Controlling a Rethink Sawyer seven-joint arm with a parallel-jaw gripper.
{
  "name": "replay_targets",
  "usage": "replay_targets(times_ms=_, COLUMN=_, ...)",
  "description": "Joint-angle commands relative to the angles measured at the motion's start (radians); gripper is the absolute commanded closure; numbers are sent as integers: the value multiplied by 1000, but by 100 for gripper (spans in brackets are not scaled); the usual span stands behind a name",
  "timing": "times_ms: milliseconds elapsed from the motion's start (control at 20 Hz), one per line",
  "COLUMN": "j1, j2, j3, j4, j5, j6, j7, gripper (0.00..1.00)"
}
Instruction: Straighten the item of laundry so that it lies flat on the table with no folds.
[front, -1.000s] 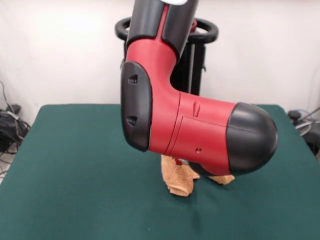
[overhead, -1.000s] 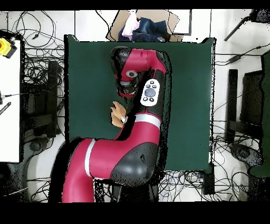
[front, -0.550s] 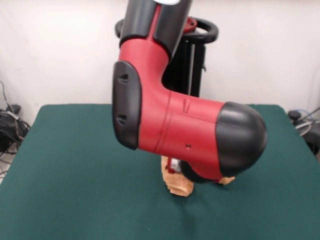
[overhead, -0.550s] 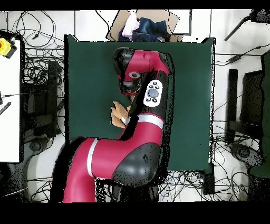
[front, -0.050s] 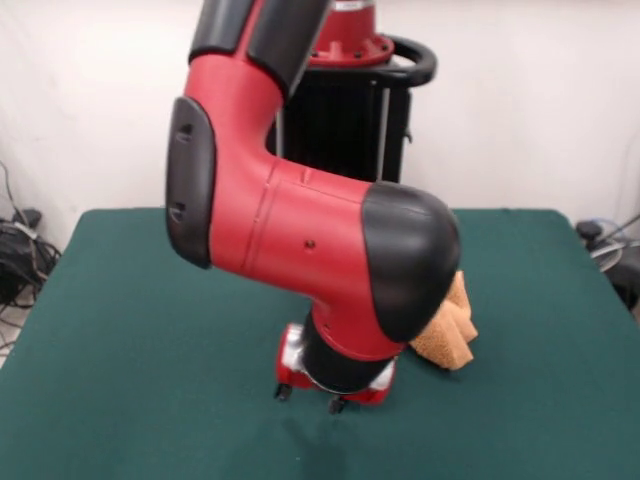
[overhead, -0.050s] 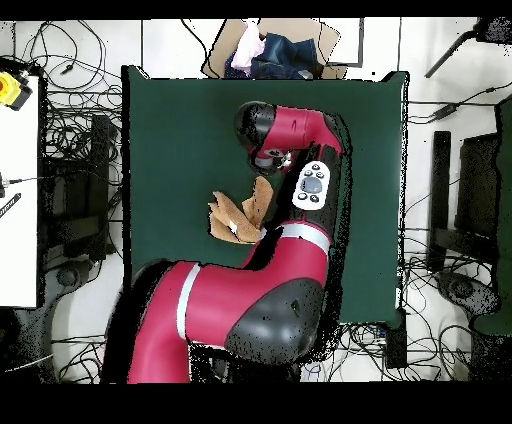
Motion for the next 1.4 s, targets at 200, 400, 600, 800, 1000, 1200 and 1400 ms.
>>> replay_targets(times_ms=200, j1=-22, j2=-12, j3=84, j4=191, j5=-31, j6=-30, j7=57, gripper=0)
replay_targets(times_ms=400, j1=-22, j2=-19, j3=90, j4=190, j5=-28, j6=-6, j7=50, gripper=0)
replay_targets(times_ms=600, j1=-16, j2=-23, j3=93, j4=179, j5=-18, j6=27, j7=58, gripper=0)
replay_targets(times_ms=800, j1=-8, j2=-34, j3=109, j4=173, j5=1, j6=2, j7=78, gripper=0)
replay_targets(times_ms=1000, j1=-5, j2=-73, j3=159, j4=202, j5=41, j6=-93, j7=95, gripper=0)
replay_targets(times_ms=1200, j1=-8, j2=-122, j3=210, j4=257, j5=77, j6=-161, j7=98, gripper=0)
replay_targets(times_ms=1400, j1=-13, j2=-174, j3=233, j4=317, j5=99, j6=-161, j7=105, gripper=0)
